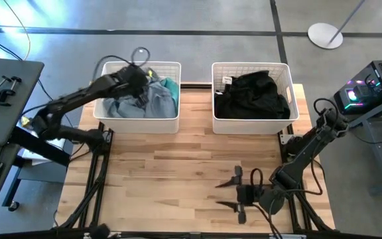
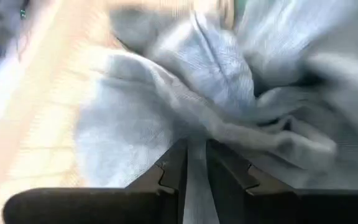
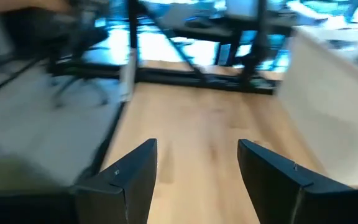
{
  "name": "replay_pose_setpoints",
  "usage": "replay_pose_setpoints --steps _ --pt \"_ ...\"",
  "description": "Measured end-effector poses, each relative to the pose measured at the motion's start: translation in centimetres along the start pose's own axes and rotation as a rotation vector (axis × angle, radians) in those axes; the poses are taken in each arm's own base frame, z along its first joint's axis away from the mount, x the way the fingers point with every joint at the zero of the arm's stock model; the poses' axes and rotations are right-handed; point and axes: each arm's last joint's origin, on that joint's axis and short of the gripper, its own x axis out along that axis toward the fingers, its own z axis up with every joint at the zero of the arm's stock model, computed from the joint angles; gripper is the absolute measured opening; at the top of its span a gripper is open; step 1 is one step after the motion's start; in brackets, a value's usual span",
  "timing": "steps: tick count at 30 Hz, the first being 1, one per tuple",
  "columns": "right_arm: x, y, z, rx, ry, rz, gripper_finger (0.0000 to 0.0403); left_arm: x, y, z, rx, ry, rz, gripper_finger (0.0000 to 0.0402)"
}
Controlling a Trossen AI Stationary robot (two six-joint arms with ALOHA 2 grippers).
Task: Sort clothes
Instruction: Put the light blue pants into the left white laundry bin, then return to Home Position
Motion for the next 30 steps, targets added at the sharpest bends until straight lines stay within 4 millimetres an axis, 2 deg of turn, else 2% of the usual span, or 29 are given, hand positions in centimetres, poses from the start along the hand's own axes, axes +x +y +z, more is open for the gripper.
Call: replay_pose_setpoints --steps 3,7,10,13,16,17,21,24,30 --pt "-0.7 -1.1 0.4 0.068 -0.02 -0.162 0.021 -3.7 0.4 0.0 -0.061 -0.156 -0.059 0.0051" --pt "-4.3 -4.9 1.8 0.15 0.018 -0.255 0.0204 -8.9 0.8 -1.0 -0.118 -0.382 -0.149 0.0051" --pt "-7.4 -8.3 2.1 0.182 0.082 -0.287 0.0166 -11.8 1.3 -2.8 -0.149 -0.51 -0.202 0.0046" --pt "-10.3 -12.5 2.1 0.273 0.137 -0.358 0.0101 -13.6 1.8 -4.9 -0.199 -0.617 -0.214 0.0034" --pt "-12.2 -15.7 1.7 0.338 0.174 -0.362 0.0027 -14.1 1.9 -6.7 -0.231 -0.671 -0.273 0.0017" --pt "-12.7 -16.4 1.4 0.338 0.185 -0.336 0.0014 -13.9 1.7 -7.1 -0.237 -0.675 -0.31 0.0011" --pt "-13.9 -18.1 0.1 0.383 0.145 -0.178 0.0016 -13.1 0.8 -8.4 -0.22 -0.692 -0.454 0.0002" --pt "-14.3 -18.7 -1.3 0.408 0.054 -0.097 0.0004 -12.3 0.4 -9.2 -0.137 -0.709 -0.469 0.0" --pt "-13.2 -19.2 -5.0 0.353 -0.167 0.002 0.0001 -9.6 0.2 -8.8 -0.125 -0.815 -0.519 0.0"
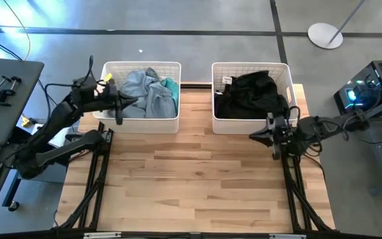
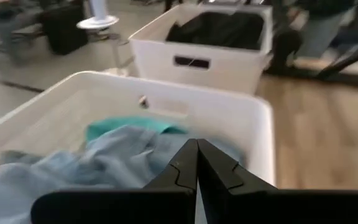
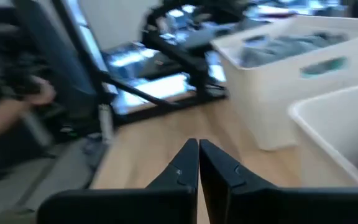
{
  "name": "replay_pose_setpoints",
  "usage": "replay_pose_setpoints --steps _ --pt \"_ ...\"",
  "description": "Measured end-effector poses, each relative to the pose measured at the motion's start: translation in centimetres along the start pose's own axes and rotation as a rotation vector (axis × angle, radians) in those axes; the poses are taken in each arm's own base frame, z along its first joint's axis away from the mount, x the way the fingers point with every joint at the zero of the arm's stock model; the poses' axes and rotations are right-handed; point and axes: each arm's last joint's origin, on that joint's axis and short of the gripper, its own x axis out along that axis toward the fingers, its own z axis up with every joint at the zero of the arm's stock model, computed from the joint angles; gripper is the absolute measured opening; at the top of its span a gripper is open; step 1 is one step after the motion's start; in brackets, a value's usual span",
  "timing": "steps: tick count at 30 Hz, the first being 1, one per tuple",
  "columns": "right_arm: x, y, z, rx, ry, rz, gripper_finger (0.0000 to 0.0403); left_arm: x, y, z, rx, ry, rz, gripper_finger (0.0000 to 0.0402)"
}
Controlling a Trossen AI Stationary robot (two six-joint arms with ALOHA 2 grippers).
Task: Sort clothes
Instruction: Return to Home Position
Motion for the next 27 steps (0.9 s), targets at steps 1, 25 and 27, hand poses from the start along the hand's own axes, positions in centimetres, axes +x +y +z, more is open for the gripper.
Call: replay_pose_setpoints --steps 1,25,27 --pt "0.1 -0.2 -0.4 0.0 -0.024 0.035 0.0 0.2 0.1 -0.1 -0.02 -0.019 -0.023 0.0" --pt "1.4 -3.1 -6.4 0.002 -0.151 0.157 0.0 -2.5 -2.9 -6.8 -0.151 -0.522 -0.09 0.0" --pt "1.4 -3.1 -6.4 -0.017 -0.154 0.152 0.0 -2.5 -2.9 -6.9 -0.146 -0.518 -0.089 0.0"
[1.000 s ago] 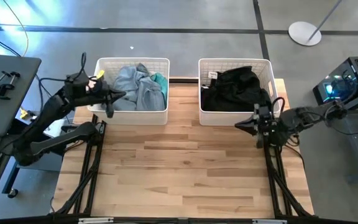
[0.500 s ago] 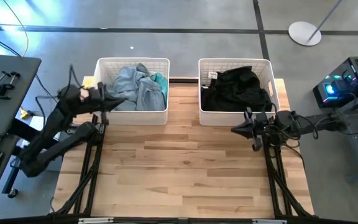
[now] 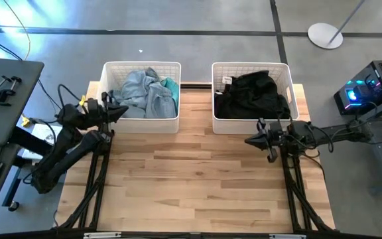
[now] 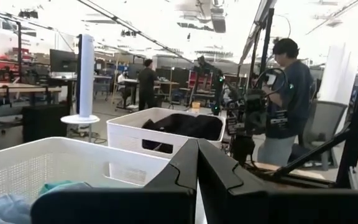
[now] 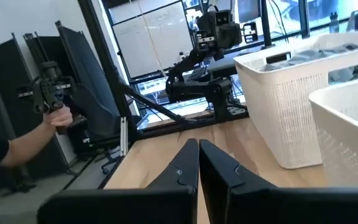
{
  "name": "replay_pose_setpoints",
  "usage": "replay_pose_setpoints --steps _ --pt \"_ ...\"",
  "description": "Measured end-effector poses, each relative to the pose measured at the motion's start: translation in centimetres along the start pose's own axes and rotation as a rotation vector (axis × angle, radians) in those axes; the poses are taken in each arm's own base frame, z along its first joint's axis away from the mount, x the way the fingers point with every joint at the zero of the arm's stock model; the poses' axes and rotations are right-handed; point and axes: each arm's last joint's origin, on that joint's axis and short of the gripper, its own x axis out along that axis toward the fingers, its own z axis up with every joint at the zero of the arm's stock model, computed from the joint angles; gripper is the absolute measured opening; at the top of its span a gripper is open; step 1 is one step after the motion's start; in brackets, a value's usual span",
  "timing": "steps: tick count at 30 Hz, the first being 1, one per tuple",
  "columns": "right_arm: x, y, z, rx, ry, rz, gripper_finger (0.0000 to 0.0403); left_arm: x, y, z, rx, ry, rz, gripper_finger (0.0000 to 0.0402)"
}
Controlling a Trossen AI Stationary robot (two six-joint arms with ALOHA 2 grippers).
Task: Sort clothes
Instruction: Return to Home Position
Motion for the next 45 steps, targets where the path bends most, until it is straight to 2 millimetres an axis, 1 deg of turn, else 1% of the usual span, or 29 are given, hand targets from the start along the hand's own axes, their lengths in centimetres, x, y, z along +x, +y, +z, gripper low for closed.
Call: replay_pose_setpoints --steps 7,12,14,17,19,22,24,28,32,38,42,45 --pt "0.0 0.2 0.8 -0.085 -0.08 0.018 0.0 0.1 -0.1 -0.2 -0.022 0.02 -0.02 0.0" --pt "0.0 0.1 0.7 -0.121 -0.091 -0.012 0.0 0.2 -0.3 -0.4 -0.057 0.033 -0.027 0.0" --pt "0.0 -0.1 0.3 -0.124 -0.099 -0.033 0.0 0.2 -0.2 -0.7 -0.056 0.05 0.007 0.0" --pt "0.0 -0.5 -1.0 -0.131 -0.097 -0.053 0.0 0.3 -0.2 -1.0 -0.029 0.076 0.029 0.0" --pt "-0.1 -0.6 -1.5 -0.134 -0.135 -0.051 0.0 0.5 -0.2 -1.7 -0.054 0.089 0.005 0.0" --pt "-0.3 -0.9 -1.9 -0.144 -0.175 -0.047 0.0 0.9 0.0 -3.2 -0.114 0.078 -0.03 0.0" --pt "-0.4 -1.1 -2.2 -0.149 -0.189 -0.05 0.0 1.2 0.2 -4.3 -0.134 0.051 -0.049 0.0" --pt "-0.4 -1.7 -2.3 -0.13 -0.19 -0.059 0.0 1.4 0.3 -5.4 -0.129 -0.023 -0.079 0.0" --pt "-0.5 -2.2 -2.2 -0.121 -0.185 -0.052 0.0 1.4 0.3 -5.5 -0.104 -0.038 -0.084 0.0" --pt "-0.6 -3.1 -2.0 -0.124 -0.186 -0.11 0.0 1.4 0.4 -5.8 -0.117 -0.004 -0.079 0.0" --pt "-0.7 -3.4 -2.0 -0.116 -0.189 -0.118 0.0 1.4 0.3 -5.6 -0.12 -0.03 -0.086 0.0" --pt "-0.7 -3.4 -1.9 -0.096 -0.197 -0.117 0.0 1.4 0.1 -5.1 -0.166 -0.038 -0.086 0.0"
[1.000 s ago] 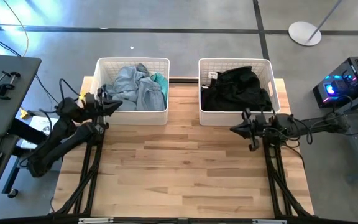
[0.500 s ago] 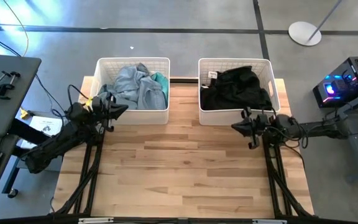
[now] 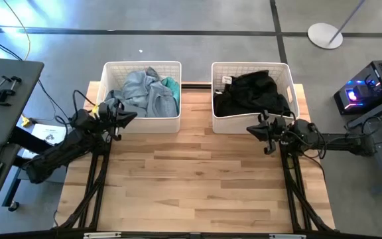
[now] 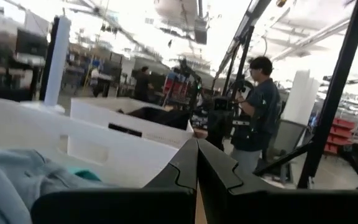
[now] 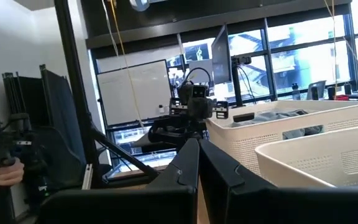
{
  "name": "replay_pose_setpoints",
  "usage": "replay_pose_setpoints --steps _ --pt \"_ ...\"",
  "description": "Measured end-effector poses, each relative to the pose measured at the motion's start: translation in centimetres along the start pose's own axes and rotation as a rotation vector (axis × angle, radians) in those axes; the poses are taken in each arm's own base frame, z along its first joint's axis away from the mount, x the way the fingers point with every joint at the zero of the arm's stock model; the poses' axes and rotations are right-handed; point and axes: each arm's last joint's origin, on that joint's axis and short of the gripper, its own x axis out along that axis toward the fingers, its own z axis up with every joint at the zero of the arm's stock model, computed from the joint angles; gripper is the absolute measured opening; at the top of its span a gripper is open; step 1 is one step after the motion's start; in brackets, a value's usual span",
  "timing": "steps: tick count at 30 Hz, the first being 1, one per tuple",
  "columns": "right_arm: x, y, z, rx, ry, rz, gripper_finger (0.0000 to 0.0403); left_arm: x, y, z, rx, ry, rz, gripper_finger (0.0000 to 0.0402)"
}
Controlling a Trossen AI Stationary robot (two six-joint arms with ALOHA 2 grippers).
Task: Sort clothes
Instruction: Return to Home Position
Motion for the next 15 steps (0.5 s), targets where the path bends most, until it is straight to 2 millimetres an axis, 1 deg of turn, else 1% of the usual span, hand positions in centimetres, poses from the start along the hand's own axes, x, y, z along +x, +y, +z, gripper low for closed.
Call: replay_pose_setpoints --steps 2,6,8,11,14,15 --pt "0.0 0.0 0.1 0.011 -0.006 0.001 0.0 0.1 -0.4 0.6 0.001 0.022 0.001 0.0" --pt "0.0 0.0 0.1 0.018 -0.009 0.009 0.0 0.4 -1.3 2.5 0.066 0.033 0.023 0.0" --pt "0.0 0.0 0.1 0.019 -0.01 0.01 0.0 0.8 -1.6 2.7 0.062 0.057 0.013 0.0" --pt "0.0 0.0 0.1 0.03 -0.012 0.01 0.0 1.6 -2.0 2.3 0.034 0.094 0.02 0.0" --pt "0.0 0.0 0.2 0.047 -0.017 0.011 0.0 2.4 -2.6 0.9 0.018 0.157 0.036 0.0" --pt "0.0 0.1 0.2 0.052 -0.019 0.011 0.0 2.6 -3.1 0.7 0.032 0.156 0.032 0.0"
